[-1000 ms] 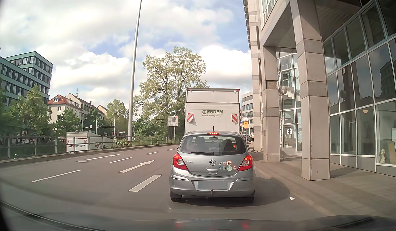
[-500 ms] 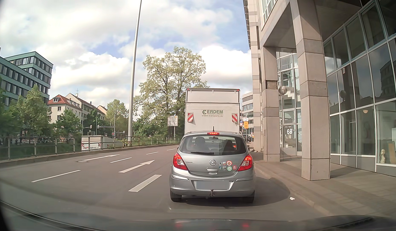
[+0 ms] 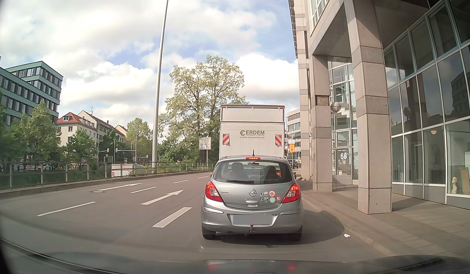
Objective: Follow the waypoints while adhering to traffic rules and regulations
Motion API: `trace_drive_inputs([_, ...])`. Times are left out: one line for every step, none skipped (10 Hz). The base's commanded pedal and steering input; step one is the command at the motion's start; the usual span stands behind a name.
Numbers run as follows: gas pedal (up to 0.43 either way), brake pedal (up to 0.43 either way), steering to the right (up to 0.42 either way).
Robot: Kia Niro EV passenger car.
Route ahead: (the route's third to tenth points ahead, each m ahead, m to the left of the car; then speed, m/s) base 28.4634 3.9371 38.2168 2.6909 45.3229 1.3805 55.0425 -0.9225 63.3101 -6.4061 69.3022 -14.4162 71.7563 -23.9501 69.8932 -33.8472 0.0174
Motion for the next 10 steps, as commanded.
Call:
trace_drive_inputs([0.000, 0.195, 0.008])
trace_drive_inputs([0.000, 0.201, 0.008])
trace_drive_inputs([0.000, 0.201, 0.008])
trace_drive_inputs([0.000, 0.201, 0.008])
trace_drive_inputs([0.000, 0.201, 0.008])
trace_drive_inputs([0.000, 0.201, 0.008])
trace_drive_inputs([0.000, 0.201, 0.008])
trace_drive_inputs([0.000, 0.201, 0.008])
trace_drive_inputs([0.000, 0.201, 0.008])
trace_drive_inputs([0.000, 0.201, 0.008])
